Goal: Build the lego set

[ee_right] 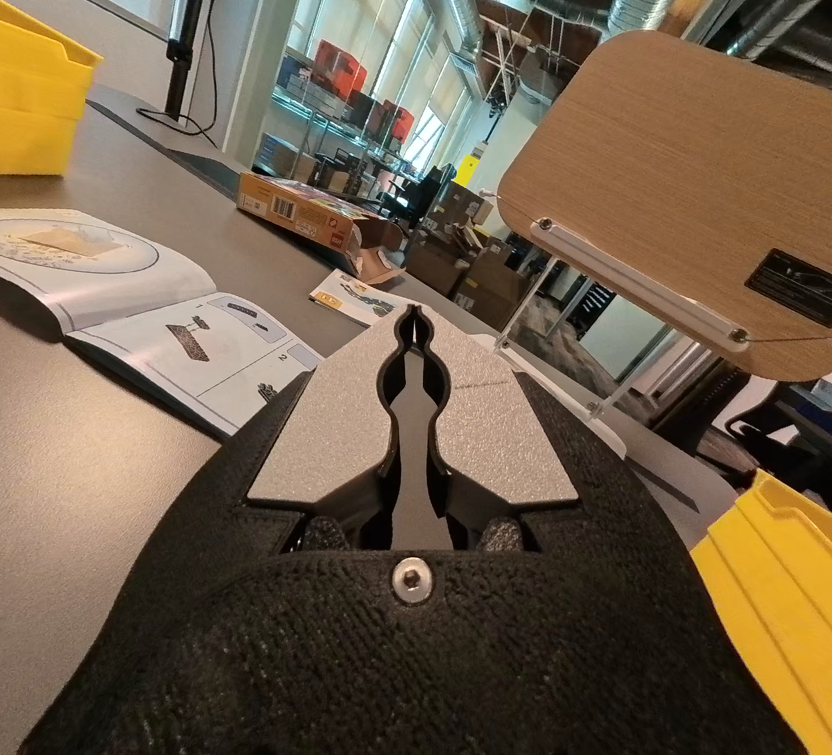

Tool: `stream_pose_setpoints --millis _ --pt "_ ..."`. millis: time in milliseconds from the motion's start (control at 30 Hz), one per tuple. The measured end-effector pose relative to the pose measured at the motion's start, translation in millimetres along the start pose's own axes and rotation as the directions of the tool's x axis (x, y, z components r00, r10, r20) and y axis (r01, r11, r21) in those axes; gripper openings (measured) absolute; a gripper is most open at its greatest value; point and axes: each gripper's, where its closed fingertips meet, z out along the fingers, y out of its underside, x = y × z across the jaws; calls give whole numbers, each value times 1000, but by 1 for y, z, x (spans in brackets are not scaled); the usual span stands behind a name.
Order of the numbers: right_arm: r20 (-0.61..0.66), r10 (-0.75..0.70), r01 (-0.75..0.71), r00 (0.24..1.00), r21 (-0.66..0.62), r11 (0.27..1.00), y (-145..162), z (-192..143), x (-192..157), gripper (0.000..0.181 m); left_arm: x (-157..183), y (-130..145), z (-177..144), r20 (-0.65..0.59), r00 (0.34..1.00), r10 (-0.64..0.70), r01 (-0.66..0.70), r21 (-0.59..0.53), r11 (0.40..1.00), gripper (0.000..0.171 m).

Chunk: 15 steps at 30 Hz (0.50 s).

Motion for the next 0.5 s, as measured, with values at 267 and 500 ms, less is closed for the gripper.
stream_pose_setpoints --millis 267,500 --pt "14 -13 13 1000 -7 1000 1 2 -3 0 15 6 22 -189 979 -79 77 -21 997 45" --pt "15 -16 16 1000 -9 1000 1 2 -3 0 -13 60 14 -29 990 134 -137 -314 940 13"
